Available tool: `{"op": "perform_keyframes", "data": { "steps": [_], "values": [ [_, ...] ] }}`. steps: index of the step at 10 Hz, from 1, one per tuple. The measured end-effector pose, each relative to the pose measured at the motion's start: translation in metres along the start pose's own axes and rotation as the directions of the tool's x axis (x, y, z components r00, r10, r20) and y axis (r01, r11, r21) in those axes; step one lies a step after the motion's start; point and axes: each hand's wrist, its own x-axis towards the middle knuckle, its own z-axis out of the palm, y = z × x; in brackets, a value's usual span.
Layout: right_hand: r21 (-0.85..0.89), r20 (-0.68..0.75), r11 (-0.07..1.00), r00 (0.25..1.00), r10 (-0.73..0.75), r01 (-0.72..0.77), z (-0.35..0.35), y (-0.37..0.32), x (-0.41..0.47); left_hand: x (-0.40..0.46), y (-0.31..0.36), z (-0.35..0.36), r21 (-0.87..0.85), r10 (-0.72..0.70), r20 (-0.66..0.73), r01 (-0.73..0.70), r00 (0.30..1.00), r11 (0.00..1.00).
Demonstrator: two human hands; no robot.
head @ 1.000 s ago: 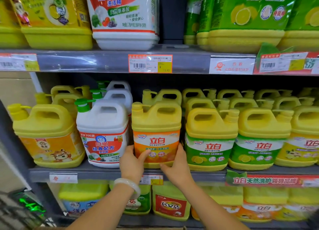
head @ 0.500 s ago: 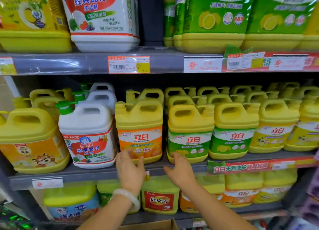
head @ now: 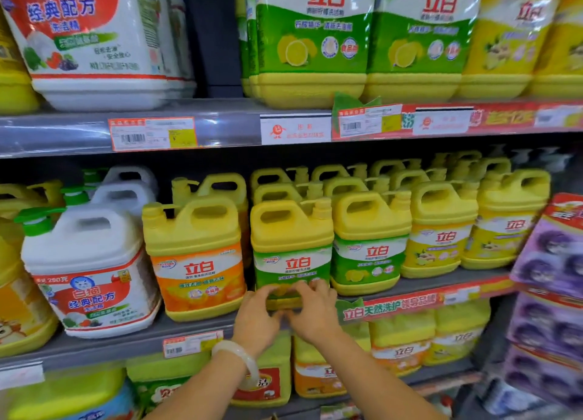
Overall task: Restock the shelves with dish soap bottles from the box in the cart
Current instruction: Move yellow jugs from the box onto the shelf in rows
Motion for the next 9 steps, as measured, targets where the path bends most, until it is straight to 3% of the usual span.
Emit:
{"op": "perform_keyframes", "data": {
  "steps": [3, 5, 6, 7, 8, 9],
  "values": [
    [0.009, 0.135, 0.986, 0.977, -0.165, 0.165, -0.014, 0.025, -0.002, -0.004, 0.008, 0.003, 0.1, -0.024, 0.024, 0.022, 0.999, 0.995],
    [-0.078, 0.115, 0.983, 0.981, -0.155, 0.164, -0.044, 0.065, -0.013, -0.012, 0.024, 0.008, 0.283, -0.044, 0.036, 0.032, 0.998, 0.959],
    [-0.163, 0.13, 0.974, 0.982, -0.138, 0.159, -0.065, 0.09, -0.023, -0.017, 0.042, 0.02, 0.429, 0.038, 0.073, -0.066, 0.997, 0.901],
    [-0.216, 0.191, 0.964, 0.975, -0.114, 0.155, -0.104, 0.116, -0.041, -0.023, 0.072, 0.031, 0.626, 0.162, 0.076, -0.174, 0.984, 0.76],
    [-0.089, 0.177, 0.985, 0.976, -0.13, 0.147, -0.154, 0.13, -0.068, -0.026, 0.099, 0.034, 0.711, 0.433, -0.062, -0.265, 0.899, 0.652],
    [0.186, -0.011, 0.967, 0.985, -0.174, 0.173, -0.228, 0.129, -0.119, -0.025, 0.146, 0.026, 0.733, 0.59, -0.2, -0.28, 0.782, 0.62]
  ]
}}
